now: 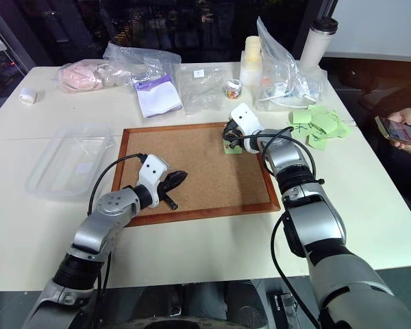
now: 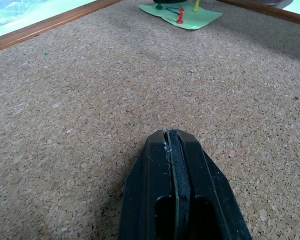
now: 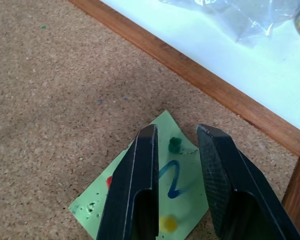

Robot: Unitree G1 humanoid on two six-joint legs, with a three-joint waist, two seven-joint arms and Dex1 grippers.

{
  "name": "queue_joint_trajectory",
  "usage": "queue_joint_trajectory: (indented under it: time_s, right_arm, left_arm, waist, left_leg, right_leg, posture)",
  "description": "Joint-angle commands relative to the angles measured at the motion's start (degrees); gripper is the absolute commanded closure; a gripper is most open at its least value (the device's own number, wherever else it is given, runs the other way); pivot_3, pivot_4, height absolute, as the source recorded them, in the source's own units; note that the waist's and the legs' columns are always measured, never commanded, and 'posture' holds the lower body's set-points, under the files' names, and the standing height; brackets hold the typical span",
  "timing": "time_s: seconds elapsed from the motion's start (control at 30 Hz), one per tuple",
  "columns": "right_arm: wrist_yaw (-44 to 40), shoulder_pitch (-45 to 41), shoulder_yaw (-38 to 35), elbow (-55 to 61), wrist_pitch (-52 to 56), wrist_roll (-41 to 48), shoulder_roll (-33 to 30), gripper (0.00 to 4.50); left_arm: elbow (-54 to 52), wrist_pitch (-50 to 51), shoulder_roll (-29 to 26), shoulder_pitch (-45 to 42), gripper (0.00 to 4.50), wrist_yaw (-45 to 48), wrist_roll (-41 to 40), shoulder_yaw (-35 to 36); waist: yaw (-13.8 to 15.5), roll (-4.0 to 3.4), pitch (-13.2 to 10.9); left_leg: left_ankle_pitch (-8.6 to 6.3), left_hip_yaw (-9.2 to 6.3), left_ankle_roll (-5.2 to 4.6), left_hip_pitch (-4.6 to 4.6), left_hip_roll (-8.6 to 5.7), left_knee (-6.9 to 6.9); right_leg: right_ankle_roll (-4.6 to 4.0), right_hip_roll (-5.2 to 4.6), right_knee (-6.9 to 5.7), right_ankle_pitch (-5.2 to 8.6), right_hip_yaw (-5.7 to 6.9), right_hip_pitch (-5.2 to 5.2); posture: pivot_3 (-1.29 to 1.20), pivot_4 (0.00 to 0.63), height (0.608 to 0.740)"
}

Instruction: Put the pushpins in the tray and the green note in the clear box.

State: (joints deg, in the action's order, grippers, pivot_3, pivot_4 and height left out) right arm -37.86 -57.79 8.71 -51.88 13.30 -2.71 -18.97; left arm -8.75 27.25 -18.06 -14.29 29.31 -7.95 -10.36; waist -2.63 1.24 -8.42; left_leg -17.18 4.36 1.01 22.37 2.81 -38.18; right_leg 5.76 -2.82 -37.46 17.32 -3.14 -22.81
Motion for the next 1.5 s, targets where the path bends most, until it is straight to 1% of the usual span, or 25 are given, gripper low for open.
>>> queue_joint_trajectory:
  time_s: [0.03,0.33,0.37,0.43,0.6,0.73,0.87,1.13,1.33,1.5]
  right_arm:
    - [0.00,-0.70,-0.20,0.19,-0.83,-0.54,0.49,3.28]
    - [0.57,-2.01,-0.66,-4.39,-2.29,-1.30,1.05,3.28]
    - [0.81,-2.15,-0.84,-4.78,-2.54,-1.27,1.10,3.83]
    - [1.25,-2.50,-1.35,-5.59,-2.71,-1.01,1.26,4.43]
    - [1.12,-2.56,-1.98,-5.28,-2.97,-0.69,1.57,4.43]
    - [0.98,-2.07,-2.26,-2.58,-1.37,-0.51,1.10,4.43]
    - [0.34,-0.38,-4.03,5.22,4.00,1.51,-0.34,4.43]
    - [1.55,6.34,-8.25,27.21,20.58,6.62,-2.01,4.43]
    - [3.59,10.81,-8.74,36.03,25.52,7.71,-2.61,4.43]
    - [8.60,12.52,-12.75,38.17,25.92,8.33,-4.40,4.43]
  left_arm:
    - [0.38,1.82,-0.40,1.56,4.50,-0.05,0.63,-0.85]
    - [-0.58,2.15,-0.31,2.20,4.50,-0.86,0.42,-0.68]
    - [-0.80,2.22,-0.32,2.36,4.50,-0.97,0.43,-0.70]
    - [-1.06,2.37,-0.50,2.72,4.50,-1.00,0.44,-0.70]
    - [-1.30,3.11,-1.51,4.07,4.50,-0.10,0.38,-1.20]
    - [-1.25,3.32,-1.80,4.33,4.50,0.03,0.49,-1.48]
    - [-0.97,3.33,-1.98,4.33,4.50,0.23,0.60,-1.69]
    - [0.47,3.20,-1.74,3.65,4.50,0.36,0.93,-1.92]
    - [0.96,3.15,-1.49,3.20,4.50,0.72,0.88,-2.31]
    - [0.91,3.21,-1.64,3.05,4.50,1.12,0.79,-2.52]
  waist:
    - [0.00,0.00,0.00]
    - [-0.07,-0.01,0.00]
    - [-0.07,-0.01,0.00]
    - [-0.07,-0.01,0.00]
    - [-0.22,-0.02,0.01]
    - [-0.30,-0.02,0.01]
    - [-0.09,-0.07,-0.02]
    - [0.11,-0.17,-0.05]
    - [0.13,-0.19,0.00]
    - [0.15,-0.20,0.00]
  left_leg:
    - [0.00,0.00,0.00,0.00,0.00,0.00]
    - [0.00,0.00,0.01,-0.01,0.00,0.00]
    - [0.00,0.00,0.01,-0.01,0.00,0.00]
    - [0.00,0.00,0.01,-0.01,0.00,0.01]
    - [0.00,0.00,0.01,-0.02,0.01,0.01]
    - [0.00,0.00,0.01,-0.03,0.01,0.02]
    - [0.00,-0.01,0.01,-0.02,0.01,0.04]
    - [-0.01,-0.02,0.00,0.02,-0.02,0.06]
    - [0.00,-0.04,0.00,-0.04,-0.02,0.06]
    - [0.00,-0.02,0.00,-0.03,-0.06,0.06]
  right_leg:
    - [0.00,0.00,0.00,0.00,0.00,0.00]
    - [0.00,0.00,0.00,0.00,0.00,0.00]
    - [0.00,0.00,0.00,0.00,0.00,0.00]
    - [0.00,0.00,0.00,0.00,0.00,0.00]
    - [0.00,0.00,0.00,0.00,-0.01,0.01]
    - [0.00,0.00,0.00,0.00,-0.01,0.01]
    - [0.00,-0.01,0.01,0.00,-0.01,0.00]
    - [0.00,-0.07,0.00,0.00,-0.01,-0.05]
    - [0.00,-0.06,-0.03,0.00,0.00,0.01]
    - [0.00,-0.08,-0.02,0.00,-0.01,0.00]
  posture:
    - [0.00,0.150,0.740]
    - [0.00,0.150,0.740]
    - [0.00,0.150,0.740]
    - [0.00,0.150,0.740]
    - [0.00,0.150,0.740]
    - [0.00,0.150,0.740]
    - [0.00,0.150,0.740]
    - [0.00,0.150,0.740]
    - [0.00,0.150,0.740]
    - [0.00,0.150,0.740]
